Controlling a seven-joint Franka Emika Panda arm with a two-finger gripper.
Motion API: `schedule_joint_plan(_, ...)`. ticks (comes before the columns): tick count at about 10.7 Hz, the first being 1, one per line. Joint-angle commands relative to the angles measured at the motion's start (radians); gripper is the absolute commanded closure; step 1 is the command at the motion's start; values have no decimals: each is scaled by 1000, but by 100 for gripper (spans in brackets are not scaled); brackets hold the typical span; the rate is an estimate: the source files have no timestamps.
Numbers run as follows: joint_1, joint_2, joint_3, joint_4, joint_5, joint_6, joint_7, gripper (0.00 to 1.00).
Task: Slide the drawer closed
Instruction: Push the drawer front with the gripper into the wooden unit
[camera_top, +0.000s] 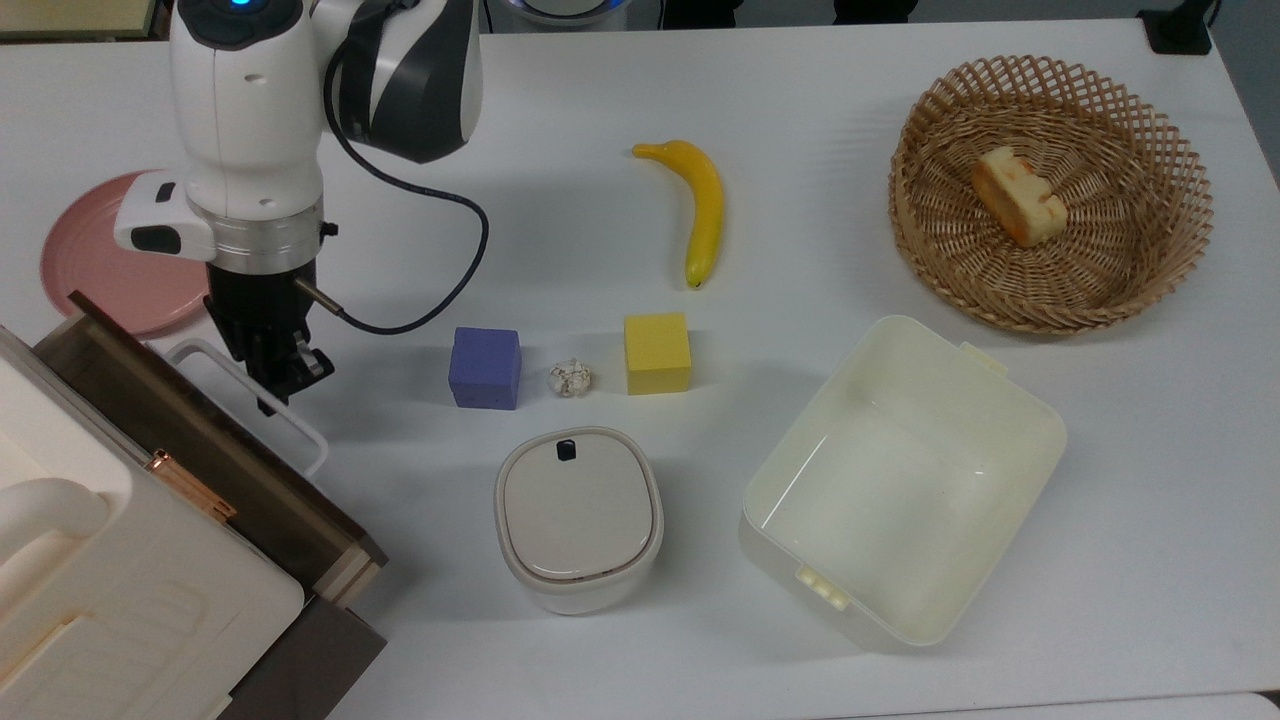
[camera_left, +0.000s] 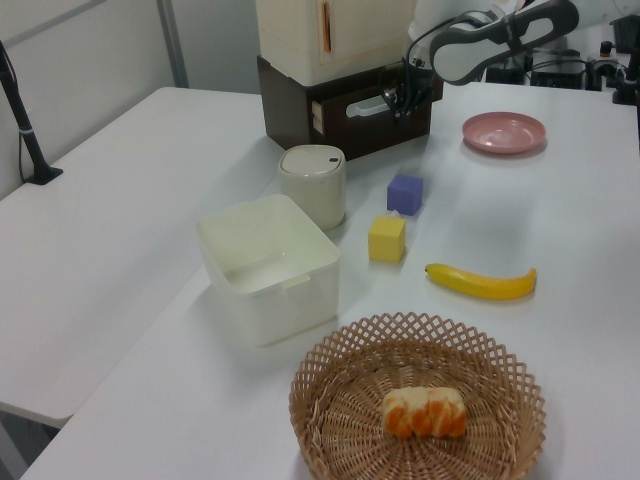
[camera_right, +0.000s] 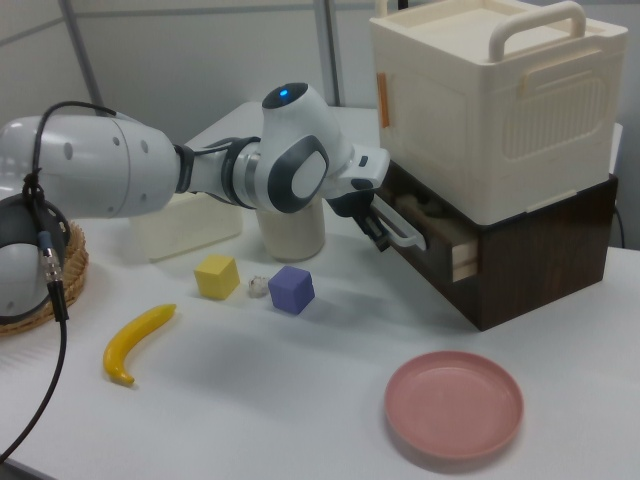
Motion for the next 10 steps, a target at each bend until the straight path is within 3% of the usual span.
schedule_joint_plan(1, -8, 52, -16, 33, -11, 146, -65, 100)
schedule_joint_plan(4, -20, 122, -27, 113, -10, 225, -73, 100)
schedule_joint_plan(10, -31, 133, -27, 119, -10, 243, -90, 100)
